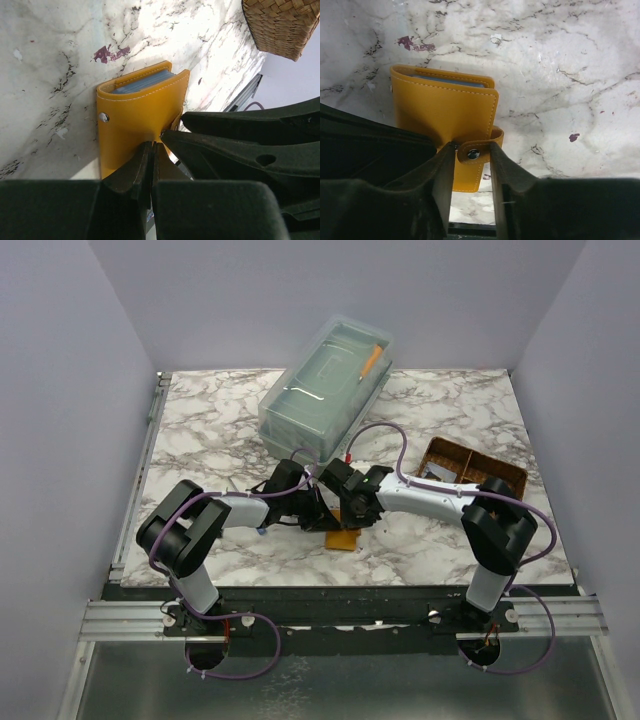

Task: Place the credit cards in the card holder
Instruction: Close the card holder at the center of the board.

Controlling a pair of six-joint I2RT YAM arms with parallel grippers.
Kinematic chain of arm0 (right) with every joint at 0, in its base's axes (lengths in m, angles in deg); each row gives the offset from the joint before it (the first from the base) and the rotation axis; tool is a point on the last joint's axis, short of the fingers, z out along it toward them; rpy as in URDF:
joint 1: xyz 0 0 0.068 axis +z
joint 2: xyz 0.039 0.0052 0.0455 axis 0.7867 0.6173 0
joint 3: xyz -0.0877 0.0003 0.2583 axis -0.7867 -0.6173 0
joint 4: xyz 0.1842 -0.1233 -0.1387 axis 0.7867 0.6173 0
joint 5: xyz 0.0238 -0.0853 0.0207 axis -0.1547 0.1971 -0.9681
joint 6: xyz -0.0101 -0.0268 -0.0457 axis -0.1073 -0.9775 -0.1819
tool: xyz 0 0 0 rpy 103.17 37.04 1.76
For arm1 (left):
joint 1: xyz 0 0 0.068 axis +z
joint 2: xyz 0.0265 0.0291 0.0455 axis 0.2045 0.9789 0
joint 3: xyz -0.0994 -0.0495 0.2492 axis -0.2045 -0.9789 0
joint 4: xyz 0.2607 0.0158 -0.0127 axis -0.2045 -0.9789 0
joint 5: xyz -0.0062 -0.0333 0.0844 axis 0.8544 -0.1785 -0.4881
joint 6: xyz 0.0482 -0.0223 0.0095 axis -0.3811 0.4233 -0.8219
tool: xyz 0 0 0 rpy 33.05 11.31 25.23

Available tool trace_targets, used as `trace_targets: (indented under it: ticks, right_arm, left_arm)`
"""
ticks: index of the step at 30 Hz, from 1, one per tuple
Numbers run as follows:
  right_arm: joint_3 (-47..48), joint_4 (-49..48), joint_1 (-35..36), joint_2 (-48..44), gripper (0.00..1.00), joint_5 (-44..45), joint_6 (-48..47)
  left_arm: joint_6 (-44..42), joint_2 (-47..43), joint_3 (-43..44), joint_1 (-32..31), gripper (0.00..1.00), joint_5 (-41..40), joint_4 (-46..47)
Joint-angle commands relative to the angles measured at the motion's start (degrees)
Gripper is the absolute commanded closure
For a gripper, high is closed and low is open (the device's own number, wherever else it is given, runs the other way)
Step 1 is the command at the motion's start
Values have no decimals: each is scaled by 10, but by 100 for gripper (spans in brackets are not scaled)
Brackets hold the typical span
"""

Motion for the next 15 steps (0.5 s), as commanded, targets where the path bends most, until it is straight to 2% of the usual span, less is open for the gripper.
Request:
trace_targets:
  ticks: [1, 4, 10, 13, 15]
  right_arm:
    - [9, 1, 5, 5, 73, 27, 0]
    - [8, 0, 4, 3, 85, 25, 0]
    - [3, 0, 5, -7, 98, 29, -1]
    - [-2, -2, 4, -21, 100, 29, -9]
    - [-3, 4, 4, -23, 94, 29, -14]
  left_arm:
    - [-16, 11, -1, 0, 98, -12, 1]
    - [-16, 12, 0, 0, 98, -12, 2]
    - [-17, 12, -1, 0, 98, -12, 2]
    - [-16, 11, 0, 0, 98, -12, 2]
    - [-17, 11, -1, 1, 98, -12, 3]
